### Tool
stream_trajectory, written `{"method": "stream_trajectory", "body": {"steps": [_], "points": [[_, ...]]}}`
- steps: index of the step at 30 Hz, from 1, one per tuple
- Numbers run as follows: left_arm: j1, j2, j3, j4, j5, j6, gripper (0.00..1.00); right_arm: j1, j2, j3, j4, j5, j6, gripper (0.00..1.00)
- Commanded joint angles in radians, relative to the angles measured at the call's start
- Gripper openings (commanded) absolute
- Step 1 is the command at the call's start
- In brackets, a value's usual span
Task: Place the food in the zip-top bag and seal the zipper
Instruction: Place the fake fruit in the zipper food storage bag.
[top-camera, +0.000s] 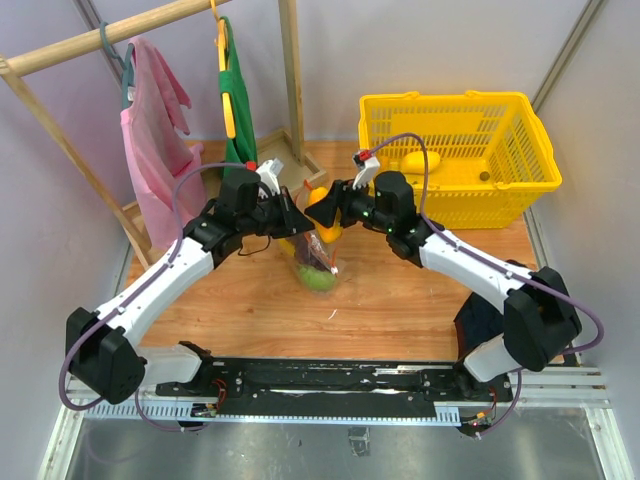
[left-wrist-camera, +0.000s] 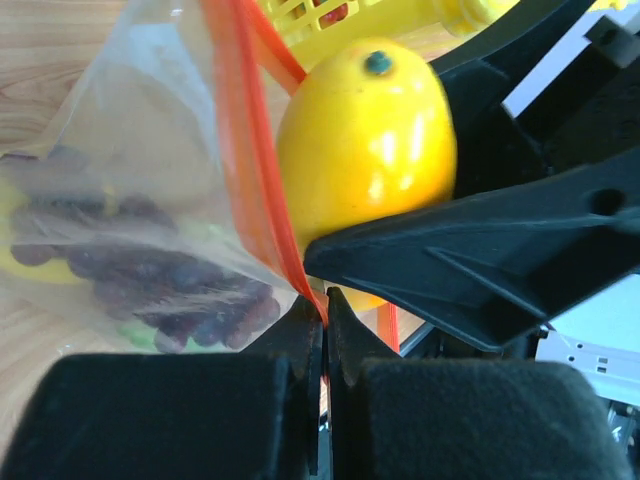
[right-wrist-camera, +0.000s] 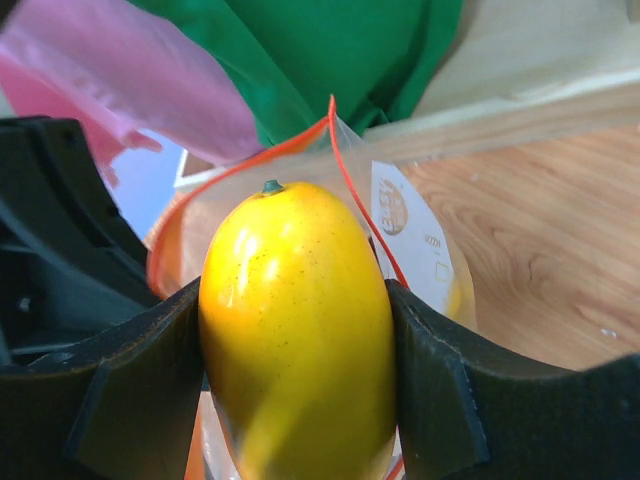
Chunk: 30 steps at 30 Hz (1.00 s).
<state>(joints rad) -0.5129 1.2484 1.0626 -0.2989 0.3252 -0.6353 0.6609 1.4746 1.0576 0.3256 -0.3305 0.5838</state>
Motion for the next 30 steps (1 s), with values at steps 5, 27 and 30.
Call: {"method": "stream_trajectory", "body": {"steps": [5, 27, 30], "points": [[-0.007, -0.037, -0.042, 0.074, 0.012, -0.021, 0.0, 0.02, 0.052, -0.005, -0.044, -0.019, -0.027, 0.23], [-0.007, -0.062, -0.093, 0.076, 0.008, -0.024, 0.0, 0.031, 0.007, 0.183, -0.308, -0.059, -0.217, 0.93], [-0.007, -0.067, -0.096, 0.075, 0.008, -0.023, 0.0, 0.03, -0.031, 0.213, -0.407, -0.019, -0.295, 0.92]]}}
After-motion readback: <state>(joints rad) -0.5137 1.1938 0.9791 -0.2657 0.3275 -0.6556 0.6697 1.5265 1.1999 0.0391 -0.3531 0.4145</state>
